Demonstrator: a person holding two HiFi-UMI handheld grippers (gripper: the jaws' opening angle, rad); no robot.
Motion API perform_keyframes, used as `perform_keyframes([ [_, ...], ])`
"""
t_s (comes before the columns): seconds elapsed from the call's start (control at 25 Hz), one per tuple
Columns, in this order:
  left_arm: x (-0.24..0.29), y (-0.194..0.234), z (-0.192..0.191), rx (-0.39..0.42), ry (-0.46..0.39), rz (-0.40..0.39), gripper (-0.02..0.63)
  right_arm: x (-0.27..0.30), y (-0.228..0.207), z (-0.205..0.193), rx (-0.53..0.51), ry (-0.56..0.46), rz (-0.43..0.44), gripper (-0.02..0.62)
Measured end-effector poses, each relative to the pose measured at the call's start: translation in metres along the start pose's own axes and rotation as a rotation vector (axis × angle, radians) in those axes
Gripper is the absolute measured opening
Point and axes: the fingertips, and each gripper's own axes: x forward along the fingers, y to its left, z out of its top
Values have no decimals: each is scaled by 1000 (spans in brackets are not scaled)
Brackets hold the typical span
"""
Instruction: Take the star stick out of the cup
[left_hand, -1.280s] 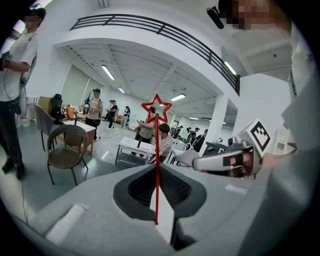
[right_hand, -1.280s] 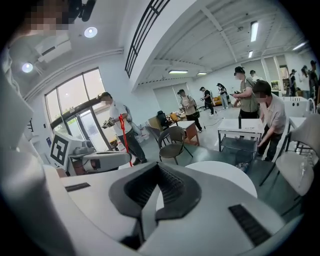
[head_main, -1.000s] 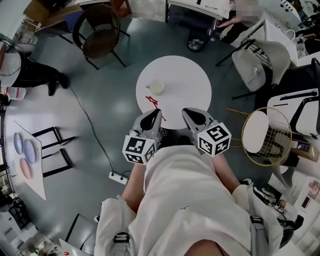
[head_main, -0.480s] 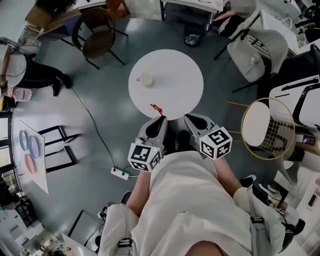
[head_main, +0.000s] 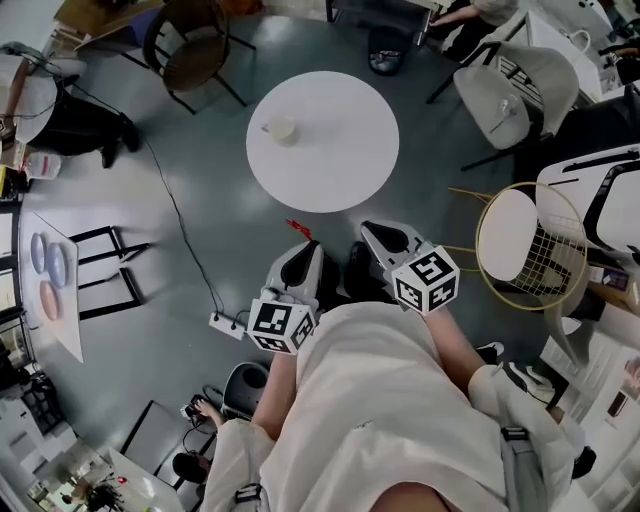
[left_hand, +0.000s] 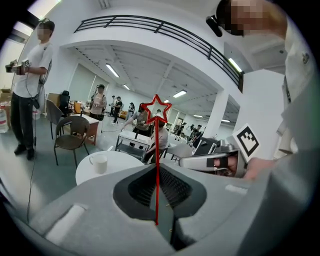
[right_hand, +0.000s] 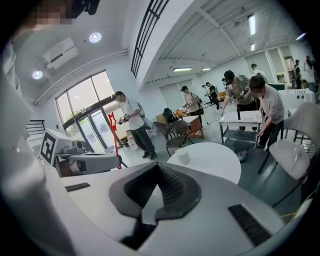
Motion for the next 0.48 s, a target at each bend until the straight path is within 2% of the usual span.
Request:
perform_keyframes([
  [0.28,1,-15,23,56,-46,-38,23,-28,7,19,-74,-104,-38,6],
  [0.48,2,-15,24,70,-52,-47,23,-27,15,19,-73,-114,-6,6],
])
